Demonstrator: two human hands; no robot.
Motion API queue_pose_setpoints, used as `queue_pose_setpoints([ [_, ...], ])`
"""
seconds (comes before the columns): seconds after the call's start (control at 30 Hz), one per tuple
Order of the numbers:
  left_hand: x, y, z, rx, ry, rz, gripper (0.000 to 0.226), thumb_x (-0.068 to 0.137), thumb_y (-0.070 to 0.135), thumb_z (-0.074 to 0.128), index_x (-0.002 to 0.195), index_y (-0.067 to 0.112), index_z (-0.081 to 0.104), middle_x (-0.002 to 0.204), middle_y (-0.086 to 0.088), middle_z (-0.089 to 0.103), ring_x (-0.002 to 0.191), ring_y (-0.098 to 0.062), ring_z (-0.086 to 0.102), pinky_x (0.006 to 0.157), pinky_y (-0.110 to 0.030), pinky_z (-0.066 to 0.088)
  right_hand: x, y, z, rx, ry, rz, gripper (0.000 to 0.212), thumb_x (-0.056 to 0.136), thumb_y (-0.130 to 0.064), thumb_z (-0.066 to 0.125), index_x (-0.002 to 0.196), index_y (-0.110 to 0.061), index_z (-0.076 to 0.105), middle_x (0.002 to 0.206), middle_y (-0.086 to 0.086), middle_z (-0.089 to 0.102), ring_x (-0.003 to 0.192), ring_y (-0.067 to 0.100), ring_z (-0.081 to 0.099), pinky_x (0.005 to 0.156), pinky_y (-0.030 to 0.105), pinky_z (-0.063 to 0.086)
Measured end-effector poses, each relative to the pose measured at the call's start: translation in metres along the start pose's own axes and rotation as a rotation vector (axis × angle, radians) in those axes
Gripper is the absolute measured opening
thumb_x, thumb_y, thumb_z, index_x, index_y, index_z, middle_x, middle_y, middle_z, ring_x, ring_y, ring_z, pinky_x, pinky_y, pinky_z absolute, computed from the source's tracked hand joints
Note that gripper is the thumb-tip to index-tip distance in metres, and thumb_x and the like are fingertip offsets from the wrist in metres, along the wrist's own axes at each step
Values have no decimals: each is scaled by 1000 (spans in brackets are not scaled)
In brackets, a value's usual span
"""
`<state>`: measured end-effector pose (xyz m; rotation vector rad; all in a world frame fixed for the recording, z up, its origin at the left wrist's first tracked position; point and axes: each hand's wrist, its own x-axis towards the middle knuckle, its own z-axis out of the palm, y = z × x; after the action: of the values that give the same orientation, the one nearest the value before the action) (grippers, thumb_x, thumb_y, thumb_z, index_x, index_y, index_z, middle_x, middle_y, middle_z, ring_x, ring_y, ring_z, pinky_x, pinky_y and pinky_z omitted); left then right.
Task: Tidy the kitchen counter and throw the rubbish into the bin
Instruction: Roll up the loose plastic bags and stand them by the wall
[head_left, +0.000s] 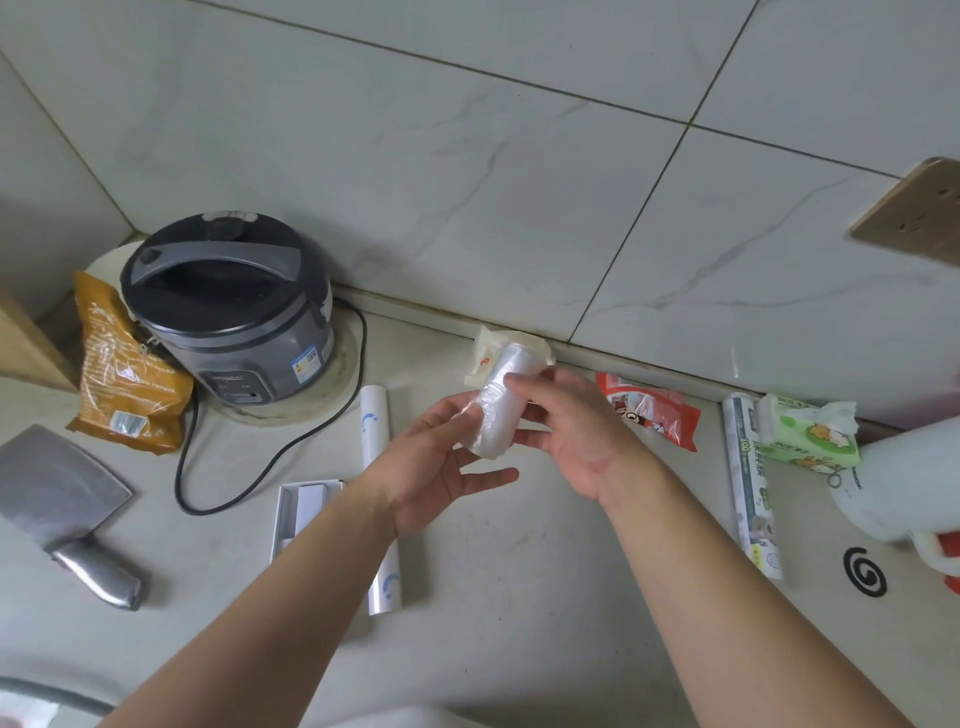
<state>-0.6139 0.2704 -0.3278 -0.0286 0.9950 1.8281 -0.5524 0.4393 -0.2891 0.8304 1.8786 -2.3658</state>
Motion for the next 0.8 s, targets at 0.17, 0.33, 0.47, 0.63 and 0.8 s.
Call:
queue_pose_setpoints([
  [0.17,10,-2,-8,76,-6,23,38,102,15,60,138,7,56,141,-27,58,133,-43,54,99,-52,54,14,7,4,-118,106,-6,40,69,-26,86,104,-12,71,96,7,78,89,25,76,74,42,61],
  [0.33,25,2,-18,611,411,239,56,68,29,70,122,31,60,132,8,60,123,-7,56,98,-27,47,36,17,9,-271,291,-58,39,62,-31,86,96,-24,70,90,-3,76,81,9,72,67,24,55],
  [0.47,50,5,-23,1104,407,494,60,73,34,80,126,33,51,122,21,54,108,9,51,80,-2,37,59,19,21,-306,284,-98,36,63,-28,86,94,-29,67,86,-7,73,68,-4,66,55,12,47],
  [0.63,90,23,-29,1159,458,554,41,69,38,71,101,35,46,86,22,59,81,15,58,61,-6,43,89,25,36,-337,176,-116,35,65,-24,79,97,-29,65,84,-13,69,69,-9,60,55,10,46],
  [0.8,126,29,-54,1060,515,533,37,73,35,80,100,23,58,82,18,64,74,3,64,59,-15,50,120,24,21,-320,72,-68,54,63,-23,78,114,-35,63,110,-12,68,95,0,66,72,14,51],
])
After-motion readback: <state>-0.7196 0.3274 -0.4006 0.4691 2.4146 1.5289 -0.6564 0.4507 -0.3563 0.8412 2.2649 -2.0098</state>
